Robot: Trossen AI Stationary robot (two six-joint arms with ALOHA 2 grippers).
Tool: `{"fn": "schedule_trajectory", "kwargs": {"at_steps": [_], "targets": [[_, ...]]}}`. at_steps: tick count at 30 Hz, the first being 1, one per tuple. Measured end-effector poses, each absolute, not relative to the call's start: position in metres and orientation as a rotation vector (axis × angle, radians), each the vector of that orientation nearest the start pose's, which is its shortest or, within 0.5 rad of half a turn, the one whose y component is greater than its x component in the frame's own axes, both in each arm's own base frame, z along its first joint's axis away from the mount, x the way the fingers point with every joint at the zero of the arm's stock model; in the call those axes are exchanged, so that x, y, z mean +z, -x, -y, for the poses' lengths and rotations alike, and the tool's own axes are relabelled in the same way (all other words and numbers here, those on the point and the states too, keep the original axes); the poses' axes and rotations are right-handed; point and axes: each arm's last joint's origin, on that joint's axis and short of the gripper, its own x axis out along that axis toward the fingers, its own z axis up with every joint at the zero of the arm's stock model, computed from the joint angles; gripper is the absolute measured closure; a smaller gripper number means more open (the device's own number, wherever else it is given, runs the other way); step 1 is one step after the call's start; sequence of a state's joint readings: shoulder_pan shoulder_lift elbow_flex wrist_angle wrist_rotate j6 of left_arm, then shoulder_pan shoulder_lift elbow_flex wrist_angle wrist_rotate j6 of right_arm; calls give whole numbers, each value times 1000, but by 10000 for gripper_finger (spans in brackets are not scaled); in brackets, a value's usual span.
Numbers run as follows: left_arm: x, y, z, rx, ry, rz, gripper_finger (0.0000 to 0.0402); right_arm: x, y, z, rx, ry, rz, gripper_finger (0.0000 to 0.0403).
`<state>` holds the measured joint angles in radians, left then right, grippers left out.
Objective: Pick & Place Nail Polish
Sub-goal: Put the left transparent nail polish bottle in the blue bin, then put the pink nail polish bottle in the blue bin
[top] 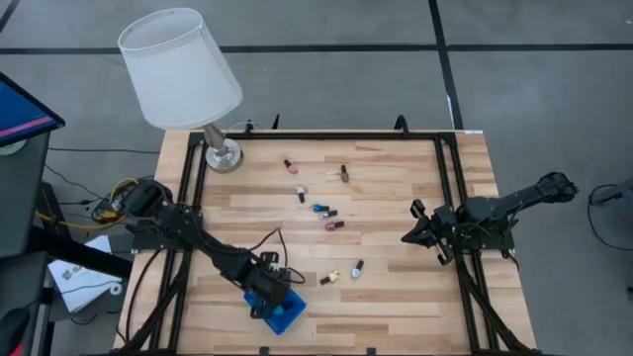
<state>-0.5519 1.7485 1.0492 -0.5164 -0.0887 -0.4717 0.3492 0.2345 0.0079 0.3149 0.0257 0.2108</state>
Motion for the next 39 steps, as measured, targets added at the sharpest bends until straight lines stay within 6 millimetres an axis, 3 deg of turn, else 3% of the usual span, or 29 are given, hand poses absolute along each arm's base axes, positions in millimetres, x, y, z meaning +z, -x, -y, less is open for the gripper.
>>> {"fn": "schedule_trajectory", "kwargs": {"at_steps": [6, 12, 16, 19, 24, 28, 32, 39], "targets": [[161, -283, 163, -110, 42, -1214, 340, 177, -105, -38, 331, -225, 53, 403], [167, -283, 163, -140, 65, -1204, 274, 177, -105, -38, 331, -226, 53, 403], [184, -280, 160, -174, 109, -1172, 229, 177, -105, -38, 331, -226, 52, 403], [211, -278, 146, -161, 205, -1100, 211, 177, -105, -38, 331, -226, 53, 403], [267, -270, 89, 100, 301, -842, 217, 177, -105, -38, 331, -225, 53, 403], [293, -265, 31, 272, 234, -710, 221, 177, -105, -38, 331, -225, 53, 403], [296, -262, -31, 323, 155, -728, 210, 177, -105, -38, 331, -226, 53, 403], [274, -249, -129, 502, 236, -814, 182, 177, -105, -38, 332, -226, 53, 403]]}}
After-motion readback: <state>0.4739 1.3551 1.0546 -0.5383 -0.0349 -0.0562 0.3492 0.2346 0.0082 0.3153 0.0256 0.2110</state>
